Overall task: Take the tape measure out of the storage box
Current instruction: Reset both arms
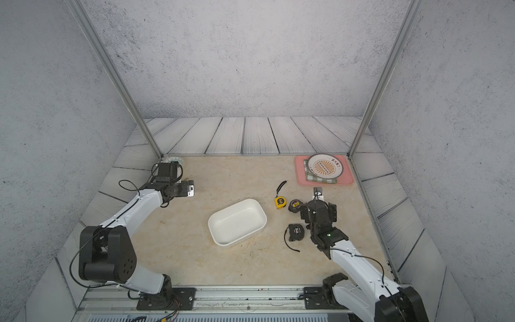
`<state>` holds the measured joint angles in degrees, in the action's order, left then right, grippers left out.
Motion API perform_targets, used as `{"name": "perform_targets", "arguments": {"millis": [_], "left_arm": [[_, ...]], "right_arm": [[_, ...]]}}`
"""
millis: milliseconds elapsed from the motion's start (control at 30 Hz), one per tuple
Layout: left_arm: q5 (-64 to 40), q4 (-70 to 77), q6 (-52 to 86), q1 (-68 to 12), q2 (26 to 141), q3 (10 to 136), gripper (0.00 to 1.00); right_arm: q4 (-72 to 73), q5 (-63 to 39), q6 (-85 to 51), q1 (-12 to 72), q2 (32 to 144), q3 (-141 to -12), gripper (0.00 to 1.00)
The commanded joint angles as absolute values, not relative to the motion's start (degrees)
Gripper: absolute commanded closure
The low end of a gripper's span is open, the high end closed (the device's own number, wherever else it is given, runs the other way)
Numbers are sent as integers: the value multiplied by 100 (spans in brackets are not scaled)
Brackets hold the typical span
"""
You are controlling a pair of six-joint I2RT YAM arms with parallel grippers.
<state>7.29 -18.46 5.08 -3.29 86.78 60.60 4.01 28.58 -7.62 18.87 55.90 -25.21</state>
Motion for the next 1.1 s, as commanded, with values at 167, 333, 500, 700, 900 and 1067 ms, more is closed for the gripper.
{"name": "perform_targets", "arguments": {"millis": [167, 333, 500, 700, 900, 1067], "left_arm": [[882, 76, -144, 13, 8681, 5109, 2], [365, 667, -19, 528, 8608, 4821, 7], [-375, 1550, 385, 1032, 8589, 4532, 8], [-923, 1401, 509, 942, 8546, 4523, 10], [-1006, 2213, 511, 908, 8019, 3487, 9], [-860, 3905, 492, 707, 8222, 2587, 7]], "right_arm": [[2160, 1576, -248, 971, 7243, -2526, 6], [2784, 1033, -41, 662, 8125, -3016, 7], [3141, 599, -342, 134, 8686, -3147, 7], [3926, 376, -361, 20, 8793, -2732, 6], [3958, 361, -344, 18, 8824, -2737, 7], [3977, 352, -343, 23, 8789, -2704, 1]]}}
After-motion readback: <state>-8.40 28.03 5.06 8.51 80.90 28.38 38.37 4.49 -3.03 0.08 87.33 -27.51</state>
